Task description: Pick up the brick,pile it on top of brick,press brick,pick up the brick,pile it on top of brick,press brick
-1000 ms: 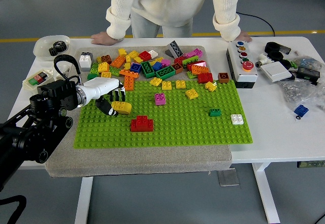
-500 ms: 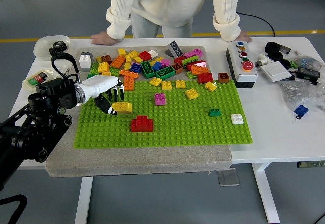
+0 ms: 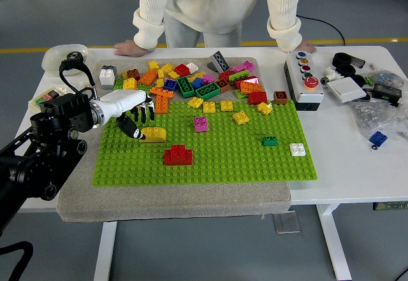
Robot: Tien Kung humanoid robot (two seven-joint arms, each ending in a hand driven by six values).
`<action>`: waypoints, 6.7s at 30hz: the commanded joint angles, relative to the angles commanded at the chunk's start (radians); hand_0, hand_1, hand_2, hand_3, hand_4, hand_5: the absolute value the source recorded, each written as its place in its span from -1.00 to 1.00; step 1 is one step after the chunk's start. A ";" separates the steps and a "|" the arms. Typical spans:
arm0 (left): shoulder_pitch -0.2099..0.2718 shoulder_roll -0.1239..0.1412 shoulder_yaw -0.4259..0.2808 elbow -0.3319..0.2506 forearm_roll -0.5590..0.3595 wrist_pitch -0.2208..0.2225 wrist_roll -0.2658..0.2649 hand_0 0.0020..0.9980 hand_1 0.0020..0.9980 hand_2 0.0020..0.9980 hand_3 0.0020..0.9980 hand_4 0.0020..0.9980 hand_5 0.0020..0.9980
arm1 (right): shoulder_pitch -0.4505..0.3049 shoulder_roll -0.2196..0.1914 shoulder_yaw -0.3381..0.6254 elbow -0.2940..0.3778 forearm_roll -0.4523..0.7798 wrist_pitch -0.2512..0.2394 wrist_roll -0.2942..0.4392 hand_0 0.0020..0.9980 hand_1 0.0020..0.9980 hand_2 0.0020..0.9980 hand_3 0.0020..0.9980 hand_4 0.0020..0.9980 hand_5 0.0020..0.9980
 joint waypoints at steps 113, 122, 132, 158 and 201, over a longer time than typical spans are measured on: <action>-0.037 -0.065 0.015 0.133 0.000 0.012 0.013 0.32 0.14 0.02 0.04 0.85 -0.91 | -0.001 -0.003 -0.011 0.000 0.006 0.006 0.005 0.48 0.31 0.45 0.19 0.64 -0.34; -0.036 -0.065 0.044 0.133 0.000 0.031 0.019 0.26 0.10 0.00 0.03 0.81 -0.94 | -0.001 -0.003 -0.010 0.000 0.005 0.006 0.006 0.49 0.31 0.45 0.19 0.64 -0.33; -0.043 -0.065 0.049 0.134 0.000 0.059 0.023 0.19 0.02 -0.03 0.02 0.75 -1.00 | -0.001 -0.003 -0.010 0.000 0.006 0.006 0.005 0.48 0.31 0.44 0.19 0.64 -0.32; -0.054 -0.051 0.080 0.129 0.000 0.036 0.014 -0.01 -0.13 -0.13 0.05 0.98 -1.00 | 0.002 -0.005 -0.005 0.000 0.008 0.005 0.003 0.48 0.31 0.44 0.19 0.64 -0.30; -0.055 -0.044 0.019 0.107 0.000 -0.012 0.011 -0.11 -0.20 -0.19 0.02 0.88 -1.00 | -0.002 -0.004 -0.006 0.000 0.010 0.003 0.001 0.48 0.31 0.45 0.18 0.63 -0.31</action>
